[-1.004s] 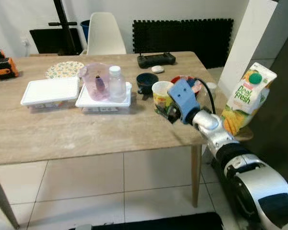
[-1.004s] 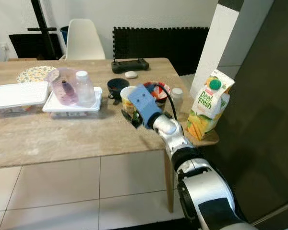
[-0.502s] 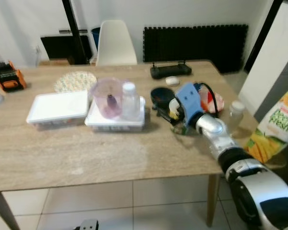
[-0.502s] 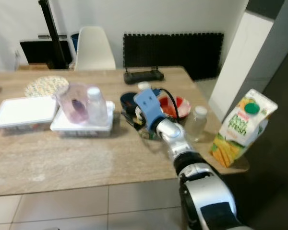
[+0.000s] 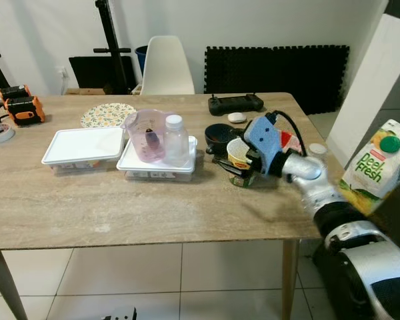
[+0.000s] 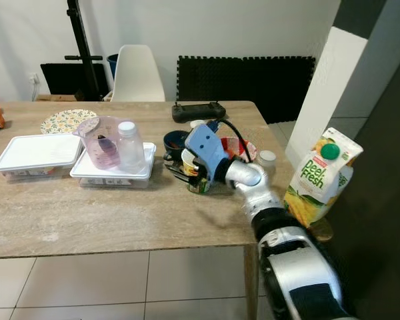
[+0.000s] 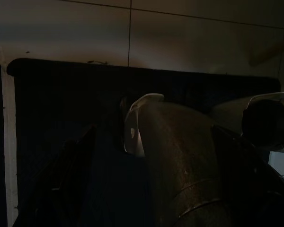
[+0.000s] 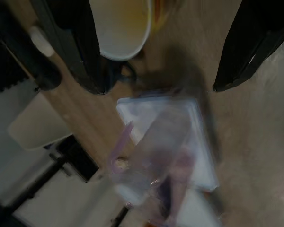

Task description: Restocking fridge

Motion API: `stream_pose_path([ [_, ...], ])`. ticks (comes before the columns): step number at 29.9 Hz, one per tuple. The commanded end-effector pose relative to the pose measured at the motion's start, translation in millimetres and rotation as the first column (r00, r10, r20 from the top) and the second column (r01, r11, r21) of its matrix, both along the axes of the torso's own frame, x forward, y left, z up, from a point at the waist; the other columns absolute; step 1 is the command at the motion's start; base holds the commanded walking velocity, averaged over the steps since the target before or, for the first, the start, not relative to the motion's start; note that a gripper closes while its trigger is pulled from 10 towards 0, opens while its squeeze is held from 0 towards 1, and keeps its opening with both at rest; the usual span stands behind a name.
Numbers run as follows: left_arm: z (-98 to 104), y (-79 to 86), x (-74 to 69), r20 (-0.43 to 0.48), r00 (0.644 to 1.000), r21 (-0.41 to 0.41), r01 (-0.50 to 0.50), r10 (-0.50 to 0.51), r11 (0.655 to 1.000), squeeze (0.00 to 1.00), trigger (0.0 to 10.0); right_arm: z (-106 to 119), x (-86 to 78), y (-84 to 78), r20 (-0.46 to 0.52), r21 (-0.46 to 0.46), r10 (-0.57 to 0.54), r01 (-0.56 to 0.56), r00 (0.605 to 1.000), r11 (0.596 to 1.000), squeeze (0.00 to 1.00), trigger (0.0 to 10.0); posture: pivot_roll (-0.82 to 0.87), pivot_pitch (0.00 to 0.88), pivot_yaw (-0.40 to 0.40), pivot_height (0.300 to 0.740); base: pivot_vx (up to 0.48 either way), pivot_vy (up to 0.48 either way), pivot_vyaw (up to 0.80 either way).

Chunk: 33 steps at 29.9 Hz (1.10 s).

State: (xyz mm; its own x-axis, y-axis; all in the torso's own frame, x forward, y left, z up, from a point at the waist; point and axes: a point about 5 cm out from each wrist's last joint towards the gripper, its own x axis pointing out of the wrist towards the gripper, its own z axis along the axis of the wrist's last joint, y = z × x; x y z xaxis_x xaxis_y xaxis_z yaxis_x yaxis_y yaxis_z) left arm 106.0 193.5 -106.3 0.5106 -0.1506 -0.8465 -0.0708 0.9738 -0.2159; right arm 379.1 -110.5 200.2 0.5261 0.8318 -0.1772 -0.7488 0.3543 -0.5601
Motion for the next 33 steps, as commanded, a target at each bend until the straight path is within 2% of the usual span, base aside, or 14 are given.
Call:
stream_pose_path([
  [1,-6,-12.7,-15.2,-0.070,0.997,-0.040,0.025,-0.027,0.999,0.00,10.0,1,0.3,6.8,-0.016,-0.114,0.042,-0.044,0.999,0.992,0.00,10.0,-0.02,0.003,-0.056,0.740,0.000,0.000,0.00],
  [6,-6,-14.3,-14.6,-0.070,0.997,-0.041,0.023,-0.026,0.999,0.00,10.0,1,2.6,11.6,-0.030,-0.188,0.051,-0.055,0.998,0.981,0.00,10.0,-0.02,0.003,-0.058,0.740,0.000,0.000,0.00],
  [9,-7,-16.3,-16.0,-0.075,0.997,-0.043,0.020,-0.023,0.999,0.00,10.0,-4,11.2,10.3,-0.013,-0.372,-0.032,0.025,0.999,0.928,0.00,10.0,-0.02,0.004,-0.063,0.740,0.000,0.000,0.00],
  [10,-7,-16.3,-16.0,-0.075,0.997,-0.043,0.020,-0.023,0.999,0.00,10.0,-4,11.2,10.3,-0.013,-0.372,-0.032,0.025,0.999,0.928,0.00,10.0,-0.02,0.004,-0.063,0.740,0.000,0.000,0.00],
  [11,-7,-17.5,-18.2,-0.079,0.997,-0.044,0.016,-0.020,0.999,0.00,10.0,-5,14.3,8.8,-0.008,-0.415,-0.075,0.065,0.997,0.907,0.00,10.0,-0.01,0.008,-0.069,0.740,0.000,0.000,0.00],
  [15,-8,-18.7,-21.6,-0.086,0.996,-0.047,0.013,-0.017,0.999,0.00,10.0,-7,16.0,7.9,-0.033,-0.434,-0.116,0.090,0.993,0.896,0.00,10.0,-0.01,0.011,-0.072,0.740,0.000,0.000,0.00],
  [17,-9,-19.2,-24.5,-0.093,0.996,-0.047,0.013,-0.017,0.999,0.00,10.0,-13,15.7,2.9,-0.033,-0.523,-0.128,0.092,0.991,0.848,0.00,10.0,-0.01,0.013,-0.075,0.740,0.000,0.000,0.00],
  [22,-9,-19.2,-26.9,-0.098,0.995,-0.047,0.008,-0.013,0.999,0.00,10.0,-16,18.2,-4.7,-0.055,-0.550,-0.191,0.130,0.980,0.825,0.00,10.0,-0.01,0.015,-0.075,0.740,0.000,0.000,0.00],
  [24,-9,-19.0,-27.1,-0.098,0.995,-0.047,0.007,-0.012,0.999,0.00,10.0,-16,19.6,-9.1,-0.041,-0.573,-0.217,0.155,0.975,0.805,0.00,10.0,-0.01,0.013,-0.073,0.740,0.000,0.000,0.00],
  [28,-9,-18.8,-24.4,-0.093,0.996,-0.047,0.008,-0.013,0.999,0.00,10.0,-16,21.3,-14.5,-0.029,-0.575,-0.258,0.195,0.966,0.795,0.00,10.0,-0.01,0.012,-0.073,0.740,0.000,0.000,0.00],
  [29,-8,-19.4,-22.5,-0.090,0.996,-0.048,0.010,-0.014,0.999,0.00,10.0,-16,21.2,-15.9,-0.035,-0.577,-0.262,0.195,0.964,0.793,0.00,3.8,-0.02,0.009,-0.071,0.740,0.000,0.000,0.00],
  [30,-8,-19.4,-22.5,-0.090,0.996,-0.048,0.010,-0.014,0.999,0.00,10.0,-16,21.2,-15.9,-0.035,-0.577,-0.262,0.195,0.964,0.793,0.00,3.8,-0.02,0.009,-0.071,0.740,0.000,0.000,0.00],
  [31,-8,-20.0,-20.5,-0.086,0.996,-0.049,0.011,-0.015,0.999,0.00,10.0,-17,20.9,-17.1,-0.037,-0.585,-0.260,0.190,0.965,0.788,0.00,0.0,-0.02,0.006,-0.071,0.740,0.000,0.000,0.00],
  [33,-8,-20.2,-19.7,-0.084,0.996,-0.049,0.010,-0.015,0.999,0.00,10.0,-17,20.8,-17.6,-0.035,-0.590,-0.257,0.188,0.966,0.785,0.00,0.0,-0.02,0.006,-0.071,0.740,0.000,0.000,0.00],
])
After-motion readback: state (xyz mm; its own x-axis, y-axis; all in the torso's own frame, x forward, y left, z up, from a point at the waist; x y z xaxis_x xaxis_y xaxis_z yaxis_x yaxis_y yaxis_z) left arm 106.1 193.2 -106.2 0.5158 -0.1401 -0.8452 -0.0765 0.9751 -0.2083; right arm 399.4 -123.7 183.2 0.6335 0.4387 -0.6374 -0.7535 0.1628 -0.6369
